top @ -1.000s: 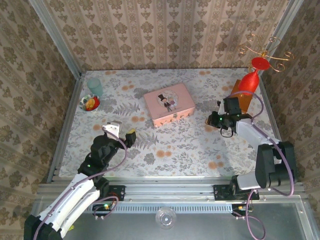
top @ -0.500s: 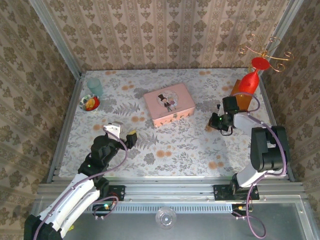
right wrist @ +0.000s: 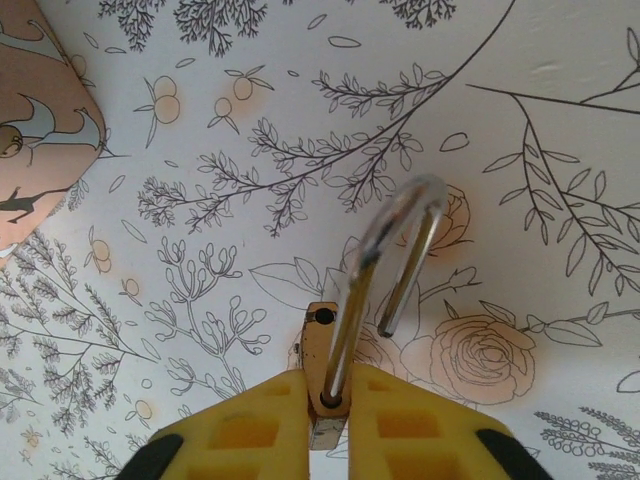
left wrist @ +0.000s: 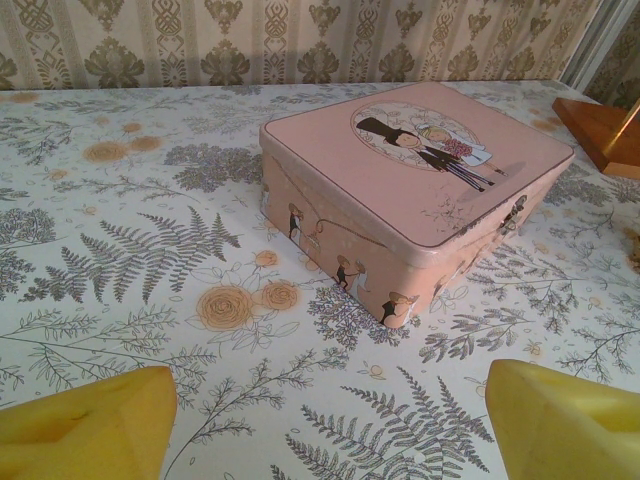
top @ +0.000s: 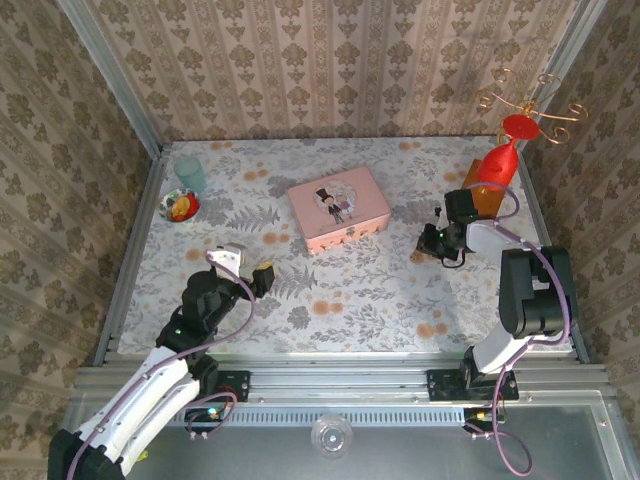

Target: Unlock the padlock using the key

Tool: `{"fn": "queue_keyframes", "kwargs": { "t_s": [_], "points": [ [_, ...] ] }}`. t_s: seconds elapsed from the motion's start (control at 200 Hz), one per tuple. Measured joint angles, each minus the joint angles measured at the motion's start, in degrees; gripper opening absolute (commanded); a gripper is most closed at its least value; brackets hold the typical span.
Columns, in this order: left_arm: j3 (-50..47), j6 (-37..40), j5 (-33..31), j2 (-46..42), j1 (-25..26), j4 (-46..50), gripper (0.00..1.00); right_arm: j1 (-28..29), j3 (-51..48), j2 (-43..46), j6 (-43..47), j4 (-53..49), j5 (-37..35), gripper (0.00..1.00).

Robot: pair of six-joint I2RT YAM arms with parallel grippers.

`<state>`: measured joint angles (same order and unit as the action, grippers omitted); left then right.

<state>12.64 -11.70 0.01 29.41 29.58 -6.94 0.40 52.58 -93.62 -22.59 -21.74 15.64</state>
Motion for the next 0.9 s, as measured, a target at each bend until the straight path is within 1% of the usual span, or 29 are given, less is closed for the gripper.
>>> {"fn": "queue_keyframes", "kwargs": {
  "t_s": [0.15, 0.25, 0.42, 0.74, 0.86, 0.88, 0.9],
  "points": [
    [0.0, 0.0, -0.3, 0.0, 0.0, 0.0, 0.82, 0.0, 0.0, 0.0, 0.2, -1.2, -0.6, 0.23],
    [0.0, 0.0, -0.6, 0.0, 0.0, 0.0, 0.82, 0.0, 0.0, 0.0, 0.4, -2.3, -1.4, 0.27],
    [0.0, 0.0, -1.4, 0.3, 0.0, 0.0, 0.82, 0.0, 0.0, 1.7, 1.1, -4.2, -3.0, 0.31],
    [0.0, 0.3, -6.3, 0.9, 0.0, 1.2, 0.83, 0.2, -0.2, 10.3, 0.8, -4.8, -3.3, 0.33],
    [0.0, 0.4, -7.7, 0.9, 0.0, 1.1, 0.83, 1.0, -0.7, 15.6, -0.6, -6.2, -3.0, 0.35],
    [0.0, 0.4, -7.9, 0.9, 0.0, 1.1, 0.83, 1.3, -0.7, 16.8, -1.0, -6.5, -2.9, 0.35],
    [0.0, 0.5, -8.1, 0.9, 0.0, 1.1, 0.83, 1.6, -0.7, 17.8, -1.3, -6.8, -2.8, 0.38]
  ]
}}
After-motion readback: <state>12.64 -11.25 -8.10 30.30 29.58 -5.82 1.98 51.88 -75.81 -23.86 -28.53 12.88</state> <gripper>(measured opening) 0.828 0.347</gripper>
